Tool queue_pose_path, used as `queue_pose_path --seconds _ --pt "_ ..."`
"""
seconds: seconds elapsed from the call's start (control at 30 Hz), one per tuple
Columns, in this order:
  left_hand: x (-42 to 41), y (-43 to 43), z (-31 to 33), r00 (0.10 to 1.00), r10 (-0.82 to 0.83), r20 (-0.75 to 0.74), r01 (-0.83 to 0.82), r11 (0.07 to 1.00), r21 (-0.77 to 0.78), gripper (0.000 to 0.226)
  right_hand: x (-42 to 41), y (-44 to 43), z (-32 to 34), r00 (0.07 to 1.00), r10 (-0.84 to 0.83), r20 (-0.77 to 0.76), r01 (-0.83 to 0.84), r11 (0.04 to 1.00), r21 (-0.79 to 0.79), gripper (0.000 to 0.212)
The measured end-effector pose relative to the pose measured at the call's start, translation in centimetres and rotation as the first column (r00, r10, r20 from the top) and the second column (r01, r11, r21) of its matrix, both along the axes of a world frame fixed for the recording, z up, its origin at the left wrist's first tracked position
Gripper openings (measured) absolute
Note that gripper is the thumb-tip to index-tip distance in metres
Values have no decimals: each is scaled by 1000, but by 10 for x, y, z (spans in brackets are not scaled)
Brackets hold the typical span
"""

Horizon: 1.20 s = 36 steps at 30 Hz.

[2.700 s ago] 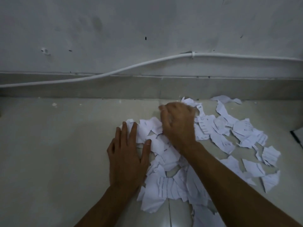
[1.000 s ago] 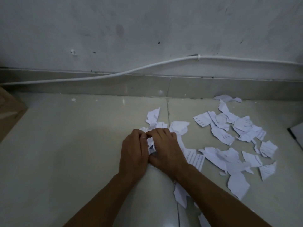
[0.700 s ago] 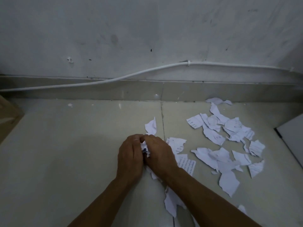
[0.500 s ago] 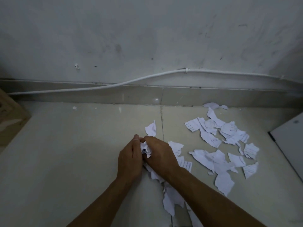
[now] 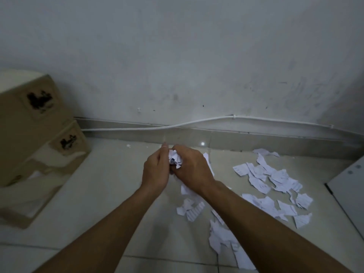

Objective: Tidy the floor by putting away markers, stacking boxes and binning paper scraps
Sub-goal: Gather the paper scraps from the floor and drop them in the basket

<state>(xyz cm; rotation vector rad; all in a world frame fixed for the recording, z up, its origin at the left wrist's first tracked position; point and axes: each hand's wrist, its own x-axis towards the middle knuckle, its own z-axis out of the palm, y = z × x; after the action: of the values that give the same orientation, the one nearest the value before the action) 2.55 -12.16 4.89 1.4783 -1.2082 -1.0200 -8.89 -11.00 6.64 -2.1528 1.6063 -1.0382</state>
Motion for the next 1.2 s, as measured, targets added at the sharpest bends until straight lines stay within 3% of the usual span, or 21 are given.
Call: queue_pose_path --seconds 0.13,0.33,0.6,0.87,1.1,1.2 --pt "37 6 40 997 70 32 -67 995 -72 42 32 -8 30 995 52 -80 -55 998 -31 14" --pt "106 29 93 984 176 22 -171 974 -150 50 105 -7 78 986 161 -49 -167 970 -176 28" --pt "228 80 153 906 420 39 -394 875 -281 47 233 18 139 900 433 57 -401 871 -284 21" --pt "342 168 200 747 656 108 -578 722 -380 49 364 78 176 674 730 111 -644 654 -397 18" --pt "431 281 208 548 826 131 -732 550 -402 52 476 170 181 422 893 156 -798 448 -405 15" --pt "456 330 203 423 880 217 -778 475 -410 55 511 212 174 309 935 176 -858 353 -372 13"
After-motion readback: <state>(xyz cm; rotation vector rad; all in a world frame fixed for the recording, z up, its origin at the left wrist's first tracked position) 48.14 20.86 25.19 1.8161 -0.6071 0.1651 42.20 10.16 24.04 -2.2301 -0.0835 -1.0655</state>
